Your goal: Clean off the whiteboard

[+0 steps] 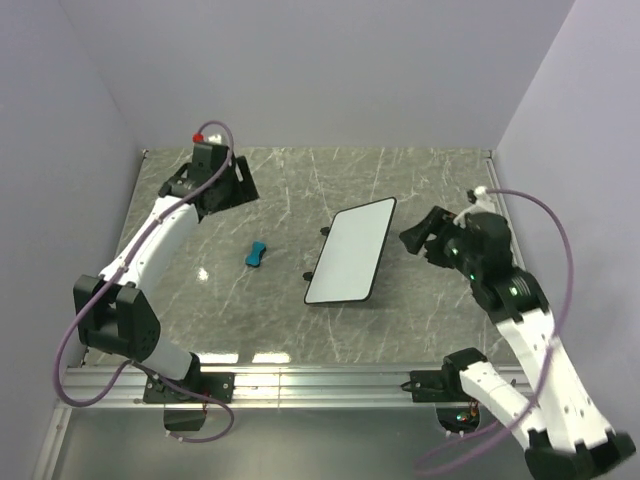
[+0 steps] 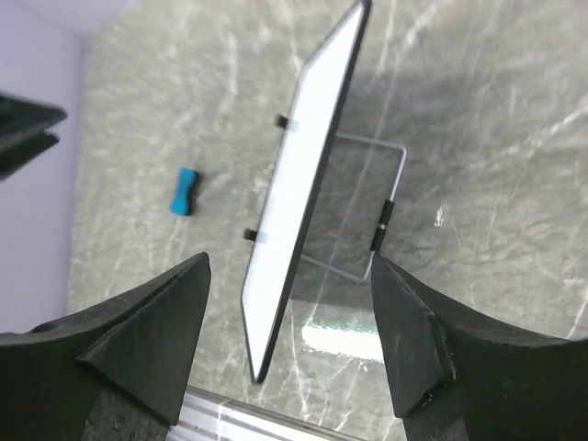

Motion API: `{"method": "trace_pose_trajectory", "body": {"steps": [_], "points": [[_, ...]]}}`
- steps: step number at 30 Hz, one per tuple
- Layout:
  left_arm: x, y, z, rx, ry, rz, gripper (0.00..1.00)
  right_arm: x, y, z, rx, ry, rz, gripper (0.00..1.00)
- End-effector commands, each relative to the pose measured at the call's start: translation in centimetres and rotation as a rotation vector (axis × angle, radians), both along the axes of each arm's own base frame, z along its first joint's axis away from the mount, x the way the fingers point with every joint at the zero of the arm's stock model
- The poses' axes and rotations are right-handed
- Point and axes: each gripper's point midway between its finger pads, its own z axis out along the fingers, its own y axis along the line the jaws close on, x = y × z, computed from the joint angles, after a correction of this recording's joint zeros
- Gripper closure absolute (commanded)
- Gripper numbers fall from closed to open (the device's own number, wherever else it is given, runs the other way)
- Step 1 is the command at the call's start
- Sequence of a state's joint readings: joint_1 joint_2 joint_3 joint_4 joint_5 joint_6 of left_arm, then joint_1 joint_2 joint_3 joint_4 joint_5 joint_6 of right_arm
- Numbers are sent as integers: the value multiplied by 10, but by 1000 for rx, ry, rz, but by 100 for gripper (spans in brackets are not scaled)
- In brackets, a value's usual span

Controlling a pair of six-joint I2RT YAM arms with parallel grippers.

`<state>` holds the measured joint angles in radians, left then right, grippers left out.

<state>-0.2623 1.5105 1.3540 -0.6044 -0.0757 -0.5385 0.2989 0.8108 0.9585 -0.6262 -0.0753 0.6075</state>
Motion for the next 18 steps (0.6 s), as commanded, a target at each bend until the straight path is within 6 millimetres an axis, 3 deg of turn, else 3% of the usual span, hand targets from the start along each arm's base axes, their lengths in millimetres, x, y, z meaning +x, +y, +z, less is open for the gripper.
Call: {"method": "trace_pose_trajectory", "body": {"steps": [1, 3, 4, 6, 8, 11, 18], "points": [[17, -6, 72, -43, -165, -10, 20, -25, -9, 5, -16, -82, 16, 23], [21, -3, 85, -40, -181, 6, 20, -40, -13, 16, 5, -155, 25, 23], [26, -4, 105, -49, -223, 7, 20, -46, -13, 10, -5, -156, 43, 23], [32, -6, 120, -51, -241, 6, 20, -59, -17, 4, -29, -178, 62, 23], [35, -7, 128, -60, -252, 5, 20, -67, -21, -1, -41, -183, 62, 23], [37, -10, 136, -78, -261, 7, 21, -81, -15, 13, 26, -273, 100, 22], [29, -8, 164, -132, -316, 41, 19, -86, -10, -1, 63, -239, 111, 20]]}}
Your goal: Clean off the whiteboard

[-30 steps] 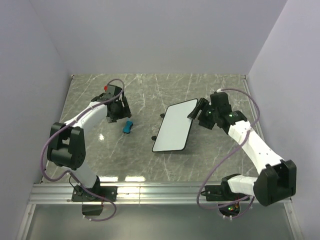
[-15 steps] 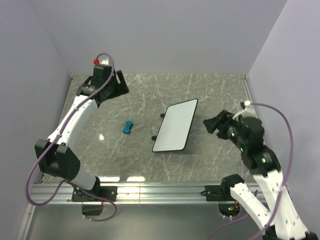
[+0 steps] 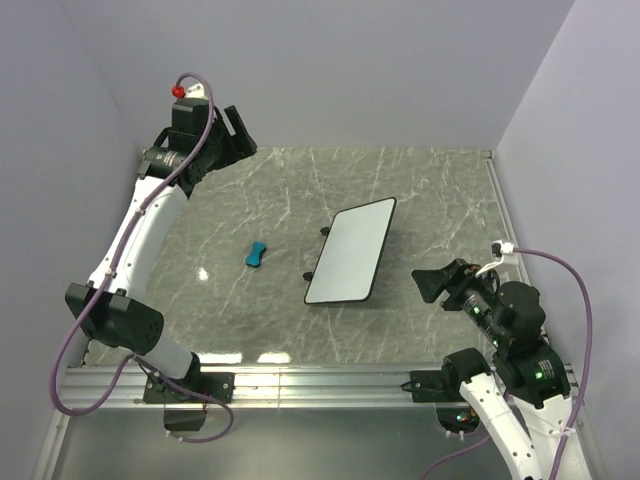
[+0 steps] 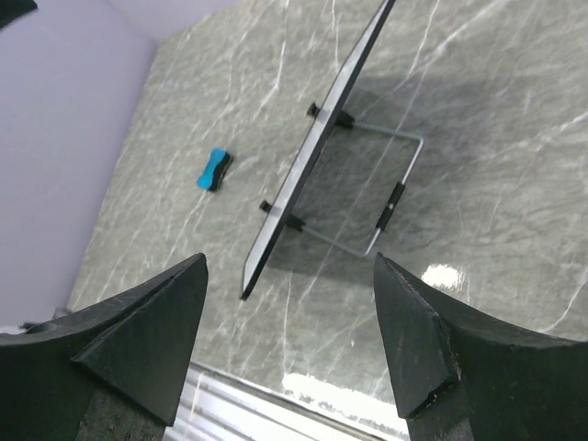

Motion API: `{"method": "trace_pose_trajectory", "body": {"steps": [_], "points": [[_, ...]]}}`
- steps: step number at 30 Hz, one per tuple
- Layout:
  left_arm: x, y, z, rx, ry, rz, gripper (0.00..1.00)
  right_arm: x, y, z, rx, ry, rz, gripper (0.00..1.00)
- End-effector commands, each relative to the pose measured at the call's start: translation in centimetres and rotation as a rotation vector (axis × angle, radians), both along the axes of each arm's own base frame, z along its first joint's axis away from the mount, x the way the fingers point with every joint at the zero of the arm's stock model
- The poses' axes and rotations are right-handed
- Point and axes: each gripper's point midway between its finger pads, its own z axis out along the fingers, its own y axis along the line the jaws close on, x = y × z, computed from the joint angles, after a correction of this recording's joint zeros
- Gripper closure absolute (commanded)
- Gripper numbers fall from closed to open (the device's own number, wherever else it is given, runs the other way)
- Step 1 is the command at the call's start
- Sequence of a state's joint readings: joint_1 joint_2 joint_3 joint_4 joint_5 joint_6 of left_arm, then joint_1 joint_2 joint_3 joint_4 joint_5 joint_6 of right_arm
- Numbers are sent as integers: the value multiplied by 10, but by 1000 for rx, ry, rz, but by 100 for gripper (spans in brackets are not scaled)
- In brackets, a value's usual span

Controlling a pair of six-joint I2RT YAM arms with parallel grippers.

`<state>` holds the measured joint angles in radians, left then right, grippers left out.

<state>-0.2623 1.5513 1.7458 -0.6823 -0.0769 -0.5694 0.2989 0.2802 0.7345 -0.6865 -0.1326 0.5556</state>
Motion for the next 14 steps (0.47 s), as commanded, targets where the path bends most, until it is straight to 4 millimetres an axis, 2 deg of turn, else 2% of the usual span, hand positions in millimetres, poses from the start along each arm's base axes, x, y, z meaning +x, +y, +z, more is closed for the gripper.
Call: {"method": "trace_pose_trajectory", "body": {"steps": [1, 4, 9, 11, 14], "points": [[-10, 5, 33, -52, -60, 37, 18, -4, 7, -2, 9, 7, 46, 20], [-18, 9, 36, -56, -51, 59, 18, -5, 9, -4, 7, 11, 59, 20], [-34, 9, 21, -38, -1, 27, 20, -5, 14, -6, 5, 15, 89, 20], [-44, 12, 32, -41, -51, 29, 20, -4, 17, -5, 4, 16, 105, 20], [-52, 22, 28, -2, -33, 50, 17, -3, 18, 1, -1, 6, 115, 20]]}}
